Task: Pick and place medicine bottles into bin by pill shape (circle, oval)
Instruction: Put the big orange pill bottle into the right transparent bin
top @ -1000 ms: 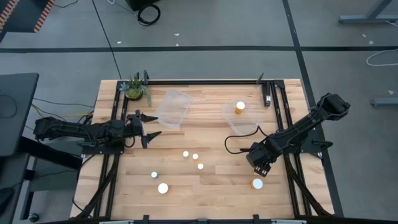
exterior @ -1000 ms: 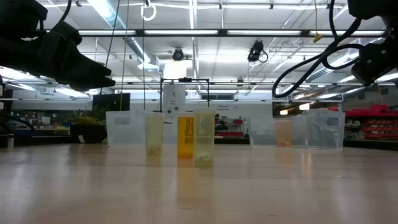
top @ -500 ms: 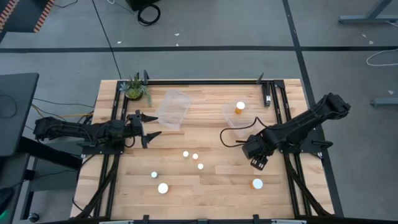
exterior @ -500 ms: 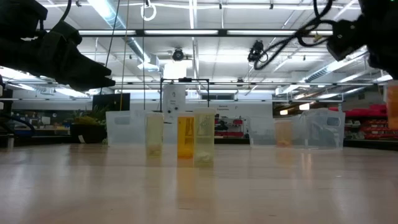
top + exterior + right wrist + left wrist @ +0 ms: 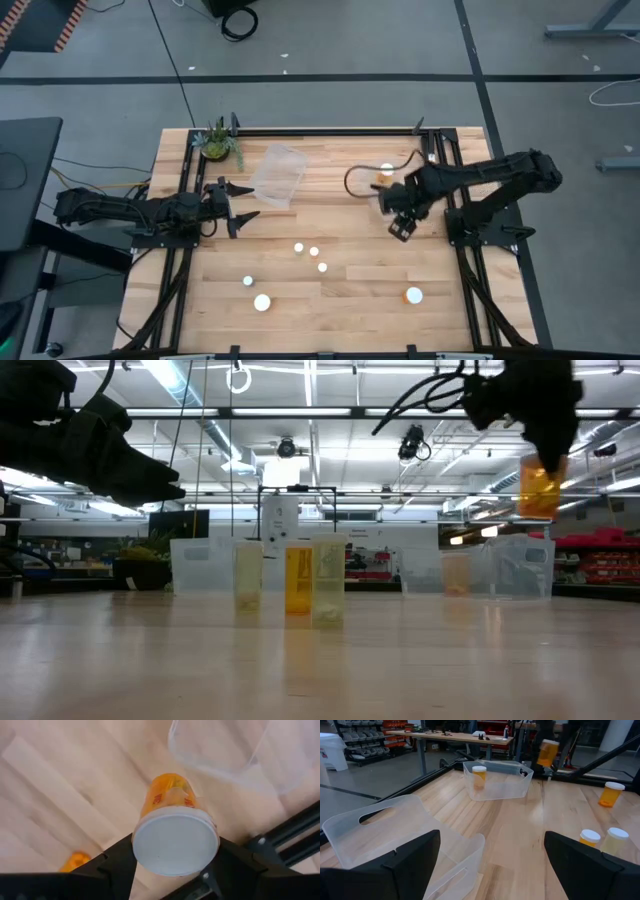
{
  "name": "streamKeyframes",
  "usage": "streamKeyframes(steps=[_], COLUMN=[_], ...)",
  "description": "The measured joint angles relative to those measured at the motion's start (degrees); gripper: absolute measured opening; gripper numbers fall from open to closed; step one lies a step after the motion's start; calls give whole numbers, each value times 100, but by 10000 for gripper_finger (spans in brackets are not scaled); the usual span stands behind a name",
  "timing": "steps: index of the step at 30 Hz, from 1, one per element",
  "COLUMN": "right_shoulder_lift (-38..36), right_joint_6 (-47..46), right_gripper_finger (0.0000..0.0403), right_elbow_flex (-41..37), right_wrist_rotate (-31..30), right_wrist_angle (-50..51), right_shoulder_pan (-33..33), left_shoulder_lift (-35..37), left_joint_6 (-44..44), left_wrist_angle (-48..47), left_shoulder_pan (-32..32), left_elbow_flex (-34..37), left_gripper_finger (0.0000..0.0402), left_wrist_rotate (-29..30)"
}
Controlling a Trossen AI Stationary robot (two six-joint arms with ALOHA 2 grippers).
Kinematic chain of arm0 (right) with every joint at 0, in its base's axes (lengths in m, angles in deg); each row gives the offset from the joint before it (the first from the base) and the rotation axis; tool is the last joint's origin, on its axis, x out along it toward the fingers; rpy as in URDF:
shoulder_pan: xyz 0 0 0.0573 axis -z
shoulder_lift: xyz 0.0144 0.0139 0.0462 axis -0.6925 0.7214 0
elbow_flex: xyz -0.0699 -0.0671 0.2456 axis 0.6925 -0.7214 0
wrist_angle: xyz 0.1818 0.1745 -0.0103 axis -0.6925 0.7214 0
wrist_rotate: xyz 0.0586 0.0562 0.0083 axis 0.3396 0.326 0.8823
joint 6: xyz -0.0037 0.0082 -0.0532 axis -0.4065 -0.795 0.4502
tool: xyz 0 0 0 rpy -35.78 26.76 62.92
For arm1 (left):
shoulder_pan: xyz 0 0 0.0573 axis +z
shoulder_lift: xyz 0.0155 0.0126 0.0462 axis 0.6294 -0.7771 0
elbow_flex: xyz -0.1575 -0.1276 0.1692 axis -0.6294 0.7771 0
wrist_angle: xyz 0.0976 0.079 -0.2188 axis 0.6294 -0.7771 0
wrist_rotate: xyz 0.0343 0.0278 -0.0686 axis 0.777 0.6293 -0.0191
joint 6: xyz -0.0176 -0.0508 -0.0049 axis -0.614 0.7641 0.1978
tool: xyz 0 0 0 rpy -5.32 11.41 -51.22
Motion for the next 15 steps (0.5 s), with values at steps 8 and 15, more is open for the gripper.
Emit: streamKeyframes(steps=[8, 15], right_shoulder_lift=[126, 637], right_joint_6=[1032, 1897], right_gripper_finger=[233, 233], right_elbow_flex=[366, 479], right_wrist_rotate=[-172, -507], right_wrist_angle=[-5, -25], right_shoulder_pan=[1105, 1911], left_shoulder_lift=[0, 0], left_joint_6=[1, 0], left_wrist_angle=[0, -1], left_shoulder_pan=[-1, 1], left_elbow_flex=[0, 0], left_gripper_finger=[369, 369], left_wrist_rotate=[0, 1])
